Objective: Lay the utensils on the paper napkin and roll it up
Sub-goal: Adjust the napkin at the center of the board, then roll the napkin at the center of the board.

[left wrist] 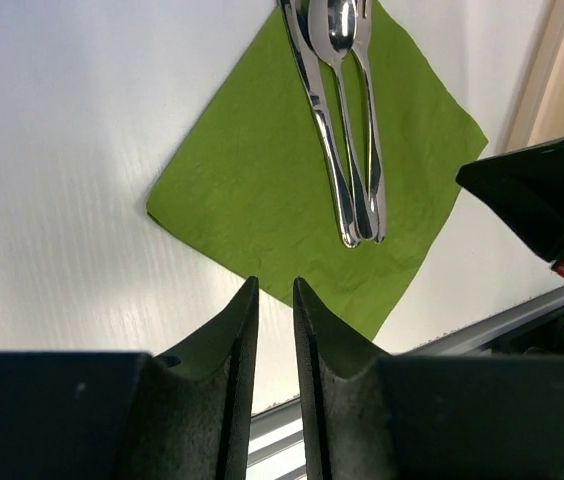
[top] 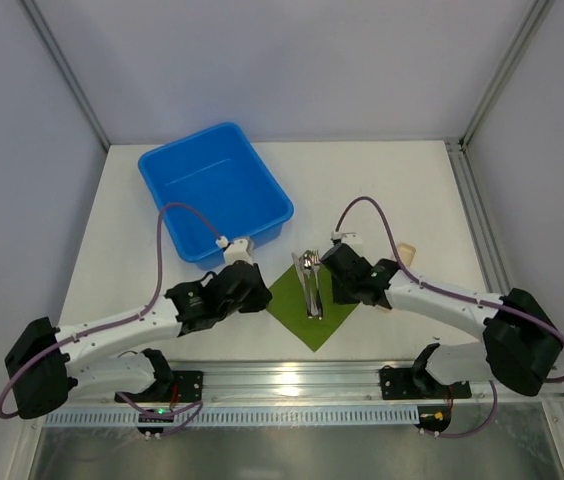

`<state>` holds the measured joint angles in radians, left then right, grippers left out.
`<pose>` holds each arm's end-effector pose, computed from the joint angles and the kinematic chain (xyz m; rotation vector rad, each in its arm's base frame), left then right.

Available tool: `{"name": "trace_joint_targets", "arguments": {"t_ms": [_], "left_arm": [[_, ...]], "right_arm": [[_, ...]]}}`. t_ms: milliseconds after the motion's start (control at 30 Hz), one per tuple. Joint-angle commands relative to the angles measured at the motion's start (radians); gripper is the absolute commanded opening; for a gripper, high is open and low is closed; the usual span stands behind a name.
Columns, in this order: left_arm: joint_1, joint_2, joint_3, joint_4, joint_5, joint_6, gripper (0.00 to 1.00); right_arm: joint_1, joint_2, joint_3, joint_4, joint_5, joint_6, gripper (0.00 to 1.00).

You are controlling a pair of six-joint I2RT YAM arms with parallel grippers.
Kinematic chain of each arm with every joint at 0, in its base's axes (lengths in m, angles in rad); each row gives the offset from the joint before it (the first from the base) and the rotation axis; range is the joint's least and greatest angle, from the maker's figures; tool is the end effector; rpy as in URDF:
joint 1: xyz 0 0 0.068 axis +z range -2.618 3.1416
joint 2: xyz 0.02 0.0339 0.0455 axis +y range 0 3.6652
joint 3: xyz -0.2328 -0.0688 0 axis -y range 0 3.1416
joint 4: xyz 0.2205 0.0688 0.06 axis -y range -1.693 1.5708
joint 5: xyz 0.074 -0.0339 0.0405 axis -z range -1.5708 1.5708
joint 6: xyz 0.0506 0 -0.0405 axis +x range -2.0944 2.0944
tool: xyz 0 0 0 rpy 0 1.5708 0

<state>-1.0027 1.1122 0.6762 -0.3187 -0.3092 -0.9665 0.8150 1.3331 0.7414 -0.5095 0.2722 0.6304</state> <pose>0.1374 -0.1866 0.1998 -0.1166 2.3693 -0.6483 0.1726 0.1633 0.1571 -0.1554 2.6066 0.1449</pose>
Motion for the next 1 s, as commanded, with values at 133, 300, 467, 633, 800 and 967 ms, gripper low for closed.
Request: {"name": "trace_joint_targets", "arguments": {"t_ms": [133,300,467,633,800,967], "left_arm": [[0.003,-0.077,-0.052,0.016,0.059,-0.017,0.27],[0.003,-0.104,-0.076,0.04,0.096,-0.028,0.29],[0.003,-0.118,-0.102,0.053,0.122,-0.047,0.35],[0.004,-0.143,-0.116,0.056,0.134,-0.052,0.45],[0.003,-0.163,-0.13,0.059,0.144,-0.06,0.5],[0.003,-0.18,-0.153,0.066,0.148,-0.069,0.52]], "right_arm": [[0.035,-0.202,-0.102,0.041,-0.126,0.026,0.22],[0.059,-0.304,-0.211,0.117,-0.218,0.081,0.38],[0.075,-0.316,-0.252,0.132,-0.257,0.115,0.43],[0.127,-0.313,-0.28,0.155,-0.277,0.153,0.46],[0.19,-0.313,-0.298,0.169,-0.277,0.196,0.48],[0.228,-0.305,-0.313,0.18,-0.229,0.227,0.49]]}}
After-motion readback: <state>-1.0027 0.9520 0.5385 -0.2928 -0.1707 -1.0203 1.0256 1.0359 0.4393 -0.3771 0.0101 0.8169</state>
